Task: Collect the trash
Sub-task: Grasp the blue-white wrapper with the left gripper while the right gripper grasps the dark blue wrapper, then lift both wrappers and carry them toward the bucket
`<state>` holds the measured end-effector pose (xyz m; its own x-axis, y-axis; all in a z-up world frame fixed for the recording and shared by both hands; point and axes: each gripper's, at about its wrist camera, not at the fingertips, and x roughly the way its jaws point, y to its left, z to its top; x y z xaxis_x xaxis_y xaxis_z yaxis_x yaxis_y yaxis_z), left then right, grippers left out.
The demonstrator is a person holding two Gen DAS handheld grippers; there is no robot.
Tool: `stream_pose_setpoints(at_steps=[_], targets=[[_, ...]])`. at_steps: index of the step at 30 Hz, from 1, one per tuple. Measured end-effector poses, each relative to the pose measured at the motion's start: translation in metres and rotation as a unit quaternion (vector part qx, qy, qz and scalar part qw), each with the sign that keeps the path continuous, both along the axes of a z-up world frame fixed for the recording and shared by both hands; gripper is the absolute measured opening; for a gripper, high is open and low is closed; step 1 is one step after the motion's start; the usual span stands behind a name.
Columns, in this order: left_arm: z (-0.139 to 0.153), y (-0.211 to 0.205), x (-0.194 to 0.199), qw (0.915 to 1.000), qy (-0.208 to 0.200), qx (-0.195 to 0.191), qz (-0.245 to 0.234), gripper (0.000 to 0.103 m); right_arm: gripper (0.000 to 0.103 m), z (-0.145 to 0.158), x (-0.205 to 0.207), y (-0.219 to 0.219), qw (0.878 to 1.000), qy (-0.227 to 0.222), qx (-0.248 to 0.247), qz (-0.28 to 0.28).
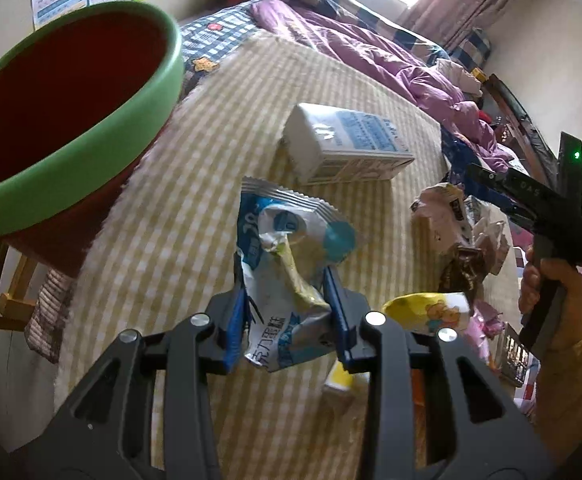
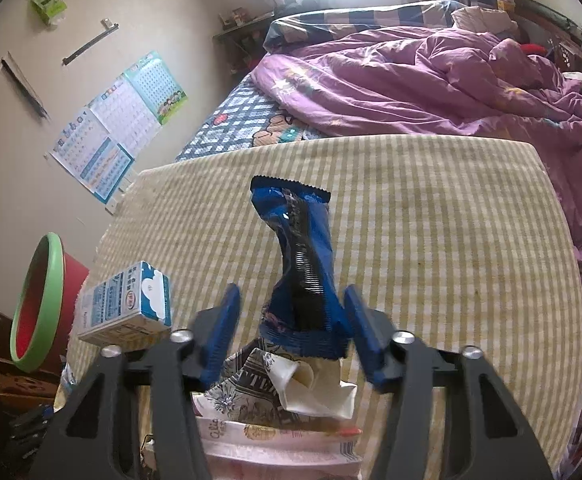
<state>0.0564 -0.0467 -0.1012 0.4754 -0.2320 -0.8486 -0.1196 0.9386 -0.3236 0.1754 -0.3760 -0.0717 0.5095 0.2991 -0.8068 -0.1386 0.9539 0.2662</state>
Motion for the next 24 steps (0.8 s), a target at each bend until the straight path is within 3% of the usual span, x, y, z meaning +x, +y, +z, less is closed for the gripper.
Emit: stream_pose_setpoints(at_steps=[3,12,15,18,19,24], targets=[[-0.003,0.006,-0.003,1.0,0.006,-0.002,0.006,0.035,0.018,-0.002,0.0,0.001,1.0,0.004,0.0,0.0],[-0.008,0.015,-0.007,0.9998,0.012,-0.007,0.017,0.038,0.011,0.015,-0.012,0.008,1.0,-0.016,0.011,0.013],[-0.009,0.016,-0.006,0.9997,0.012,-0.013,0.02,0.041,0.016,0.008,-0.012,0.012,1.0,0.007,0.01,0.021],[-0.005,0.018,-0.008,0.9997,0.004,-0.014,0.021,0.043,0.042,0.008,-0.017,0.009,1.0,0.009,0.019,0.008],[-0.003,0.02,-0.008,0.9997,0.001,-0.014,0.022,0.043,0.046,0.01,-0.019,0.009,1.0,0.002,0.017,0.004],[-0.006,0.021,-0.007,0.9998,0.007,-0.01,0.017,0.043,0.047,0.01,-0.013,0.01,1.0,-0.003,-0.001,-0.006]])
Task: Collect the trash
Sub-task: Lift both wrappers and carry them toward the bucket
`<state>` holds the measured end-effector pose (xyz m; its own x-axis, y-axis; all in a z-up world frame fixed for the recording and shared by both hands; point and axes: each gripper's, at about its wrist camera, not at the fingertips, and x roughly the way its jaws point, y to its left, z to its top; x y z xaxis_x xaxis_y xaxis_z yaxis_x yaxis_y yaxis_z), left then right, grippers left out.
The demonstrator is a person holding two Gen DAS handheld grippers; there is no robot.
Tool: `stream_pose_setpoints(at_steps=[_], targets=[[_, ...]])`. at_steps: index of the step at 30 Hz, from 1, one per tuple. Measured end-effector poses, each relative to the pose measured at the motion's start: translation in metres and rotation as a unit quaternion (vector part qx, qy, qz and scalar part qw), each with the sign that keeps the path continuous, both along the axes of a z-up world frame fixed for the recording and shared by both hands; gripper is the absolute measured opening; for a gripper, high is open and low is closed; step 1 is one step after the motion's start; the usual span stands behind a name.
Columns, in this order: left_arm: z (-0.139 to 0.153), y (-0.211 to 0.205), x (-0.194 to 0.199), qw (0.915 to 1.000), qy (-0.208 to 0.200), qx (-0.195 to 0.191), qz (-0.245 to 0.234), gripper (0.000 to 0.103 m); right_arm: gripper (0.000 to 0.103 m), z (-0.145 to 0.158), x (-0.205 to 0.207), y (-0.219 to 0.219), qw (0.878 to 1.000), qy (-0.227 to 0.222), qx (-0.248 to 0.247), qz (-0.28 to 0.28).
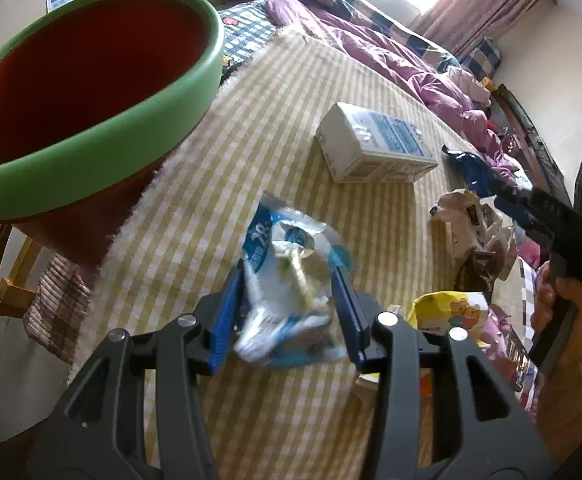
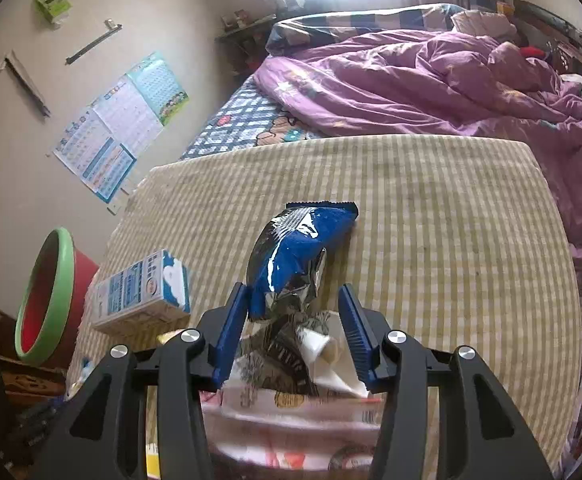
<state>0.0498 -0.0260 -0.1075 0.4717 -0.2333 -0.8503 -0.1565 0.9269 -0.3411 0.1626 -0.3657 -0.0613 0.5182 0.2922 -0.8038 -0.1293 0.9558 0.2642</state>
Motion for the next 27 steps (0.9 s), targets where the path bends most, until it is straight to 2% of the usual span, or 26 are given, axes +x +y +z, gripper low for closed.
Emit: stream_pose_setpoints(at_steps=[5,6,7,9,15,18,27], targets=[[-0.003,-0.009,0.002,0.9998,0.001,0.014,-0.016,0.043,0.047,-0.006,0.012,0.004,1.0,-0.001,0.0,-0.002],[-0.004,-0.011,0.003,0.9996,0.001,0.02,-0.019,0.041,0.043,-0.008,0.012,0.005,1.0,0.001,-0.003,0.0],[-0.004,-0.011,0.004,0.9995,0.002,0.024,-0.02,0.036,0.03,-0.009,0.014,0.006,1.0,0.002,-0.005,0.003],[-0.004,-0.008,0.003,0.9996,0.001,0.022,-0.017,0.035,0.011,-0.01,0.014,0.007,1.0,0.006,-0.003,0.007],[0.005,0.002,-0.004,0.9992,-0.02,0.032,0.01,0.034,0.008,0.014,-0.007,0.008,0.999,-0.043,0.01,0.009],[0.016,0.004,-0.004,0.9986,-0.037,0.033,0.018,0.034,0.008,0.029,-0.022,0.012,0.998,-0.053,0.028,0.022],[0.053,0.01,0.003,0.9944,-0.093,0.044,0.025,0.034,0.01,0.054,-0.069,0.073,0.991,-0.064,0.062,0.099]])
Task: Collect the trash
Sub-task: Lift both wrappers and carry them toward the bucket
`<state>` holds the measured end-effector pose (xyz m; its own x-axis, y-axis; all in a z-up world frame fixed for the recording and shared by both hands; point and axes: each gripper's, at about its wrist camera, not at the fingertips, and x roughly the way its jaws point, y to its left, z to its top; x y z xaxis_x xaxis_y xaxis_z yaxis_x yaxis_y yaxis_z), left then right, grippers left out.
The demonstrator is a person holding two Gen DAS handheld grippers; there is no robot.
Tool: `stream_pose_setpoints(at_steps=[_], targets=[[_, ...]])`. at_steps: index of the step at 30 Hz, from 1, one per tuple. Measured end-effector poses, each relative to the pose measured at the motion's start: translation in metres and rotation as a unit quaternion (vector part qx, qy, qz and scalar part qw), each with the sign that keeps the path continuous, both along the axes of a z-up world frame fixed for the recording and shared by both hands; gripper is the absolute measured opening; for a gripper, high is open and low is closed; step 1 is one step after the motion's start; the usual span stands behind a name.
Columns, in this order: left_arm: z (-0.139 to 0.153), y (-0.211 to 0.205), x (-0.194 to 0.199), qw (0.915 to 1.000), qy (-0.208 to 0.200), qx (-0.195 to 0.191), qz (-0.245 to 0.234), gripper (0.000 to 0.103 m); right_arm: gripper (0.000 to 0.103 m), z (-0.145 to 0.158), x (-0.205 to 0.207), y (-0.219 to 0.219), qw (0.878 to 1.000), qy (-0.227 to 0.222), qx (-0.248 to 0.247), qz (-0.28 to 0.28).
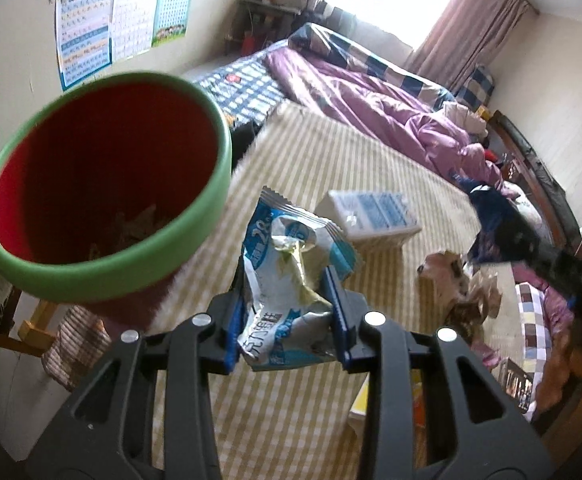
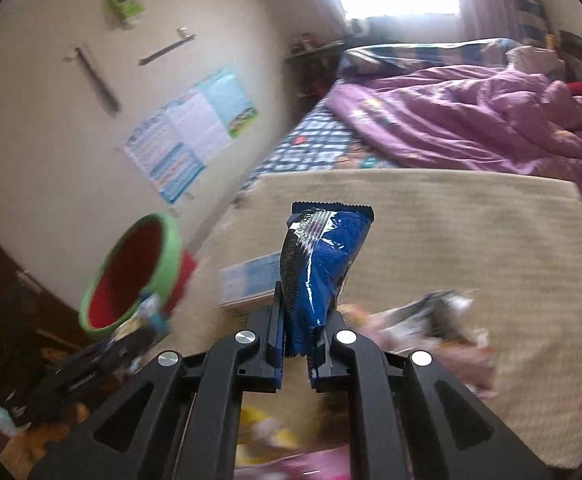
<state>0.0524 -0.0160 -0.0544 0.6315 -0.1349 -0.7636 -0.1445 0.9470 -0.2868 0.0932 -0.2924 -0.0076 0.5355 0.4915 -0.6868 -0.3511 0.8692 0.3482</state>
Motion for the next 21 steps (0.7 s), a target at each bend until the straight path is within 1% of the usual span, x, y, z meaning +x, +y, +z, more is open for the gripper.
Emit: stream_pose_setpoints(at_steps=[4,8,13,21], targets=[[0.005,0.009,-0.001,0.9999,-0.01,0.006,0.009,0.034,0.011,0.001,-0.015,0.037,0.999,0.002,0.0,0.043],[0.007,0.024,-0.004,0.9996,-0.012,0.006,0.024,0.034,0.011,-0.002,-0.022,0.063,0.998,0.012,0.005,0.069],[0.009,0.047,-0.009,0.9989,-0.013,0.007,0.044,0.034,0.011,-0.003,-0.03,0.088,0.996,0.011,0.004,0.086],[0.011,0.077,-0.013,0.9981,-0.016,0.007,0.06,0.034,0.011,-0.006,-0.033,0.113,0.995,0.011,0.0,0.096]])
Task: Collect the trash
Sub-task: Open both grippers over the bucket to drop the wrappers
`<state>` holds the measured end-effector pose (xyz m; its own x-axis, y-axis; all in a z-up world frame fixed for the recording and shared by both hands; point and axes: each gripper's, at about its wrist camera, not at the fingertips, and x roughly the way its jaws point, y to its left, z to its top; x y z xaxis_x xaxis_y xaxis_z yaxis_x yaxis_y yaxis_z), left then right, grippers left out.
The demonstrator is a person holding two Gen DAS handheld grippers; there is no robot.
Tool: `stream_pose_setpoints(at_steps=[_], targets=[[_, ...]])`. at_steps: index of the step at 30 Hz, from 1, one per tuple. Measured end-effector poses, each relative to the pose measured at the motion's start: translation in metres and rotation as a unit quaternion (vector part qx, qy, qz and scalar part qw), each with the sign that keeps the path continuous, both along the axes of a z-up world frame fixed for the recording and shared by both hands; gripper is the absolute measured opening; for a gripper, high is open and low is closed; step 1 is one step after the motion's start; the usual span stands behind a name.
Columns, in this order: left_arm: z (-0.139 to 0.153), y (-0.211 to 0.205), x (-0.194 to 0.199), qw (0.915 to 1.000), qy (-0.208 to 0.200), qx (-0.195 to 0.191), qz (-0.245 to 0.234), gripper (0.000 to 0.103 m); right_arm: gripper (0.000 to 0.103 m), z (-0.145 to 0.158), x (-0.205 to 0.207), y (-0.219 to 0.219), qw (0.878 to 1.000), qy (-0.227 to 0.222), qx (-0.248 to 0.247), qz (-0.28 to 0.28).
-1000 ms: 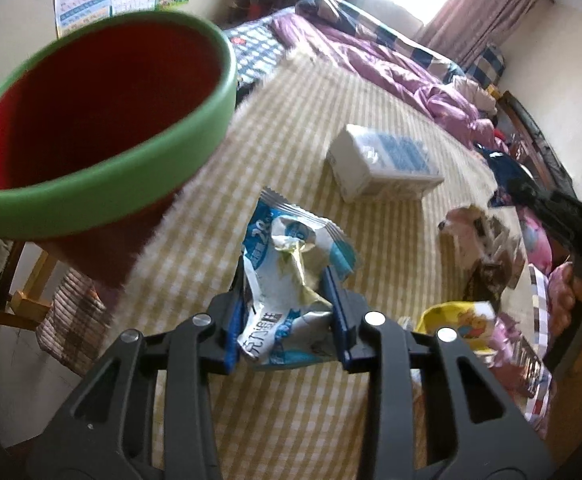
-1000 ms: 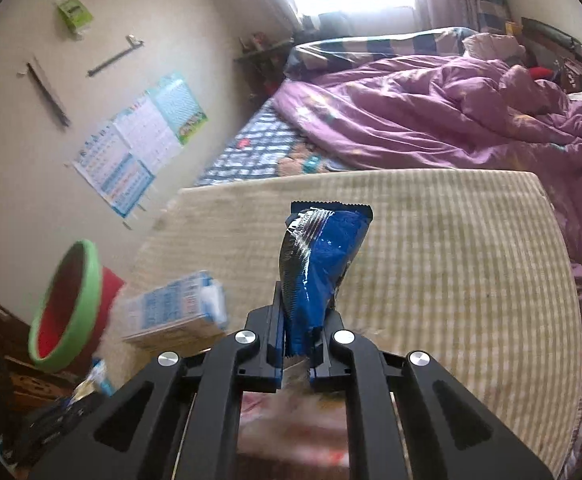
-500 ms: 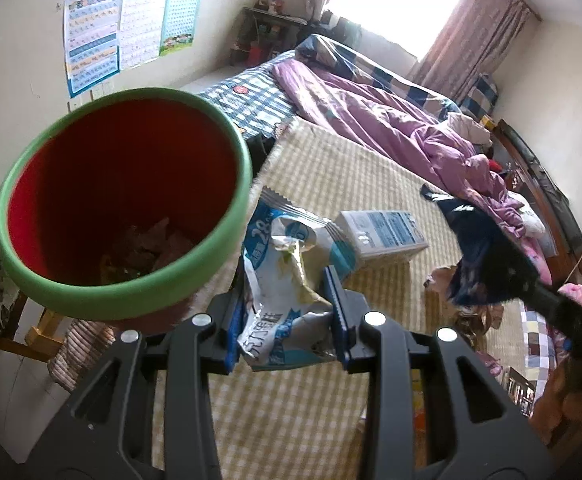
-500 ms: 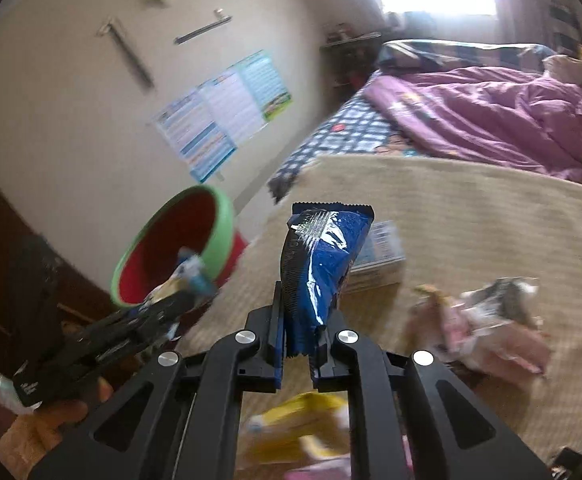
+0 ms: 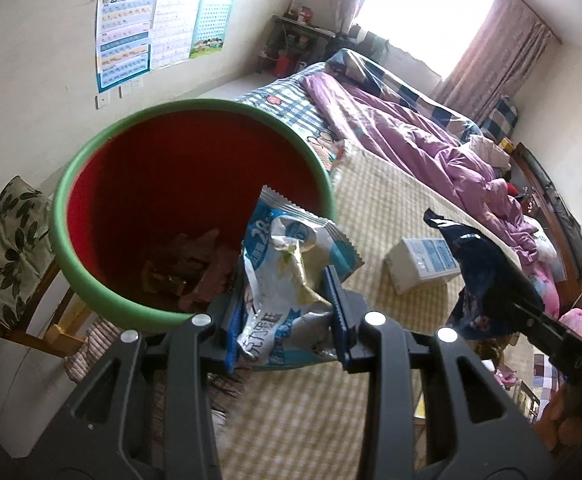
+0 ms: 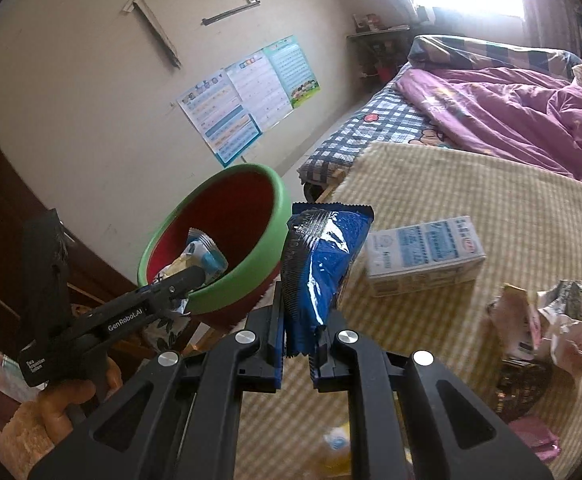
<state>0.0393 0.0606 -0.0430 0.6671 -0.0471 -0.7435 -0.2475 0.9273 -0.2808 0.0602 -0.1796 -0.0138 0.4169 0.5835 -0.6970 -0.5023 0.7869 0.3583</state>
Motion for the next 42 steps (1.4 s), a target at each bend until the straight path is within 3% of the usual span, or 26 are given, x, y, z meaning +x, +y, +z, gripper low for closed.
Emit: stream_pose_setpoints(at_steps=[13,38,42], targets=[[-0.001,0.033,0.011,0.9998,-0.005,0.0,-0.018,0.034,0.011,0.015,0.007,0.05,0.999,-0.032,-0.014,0.006],[-0.009,0.068,0.031,0.9988,0.009,-0.005,-0.048,0.034,0.011,-0.013,0.027,0.116,0.999,0.001,-0.039,0.005],[-0.014,0.074,0.033,0.9985,0.015,-0.018,-0.05,0.035,0.03,-0.014,0.029,0.119,0.999,-0.001,-0.035,0.002]])
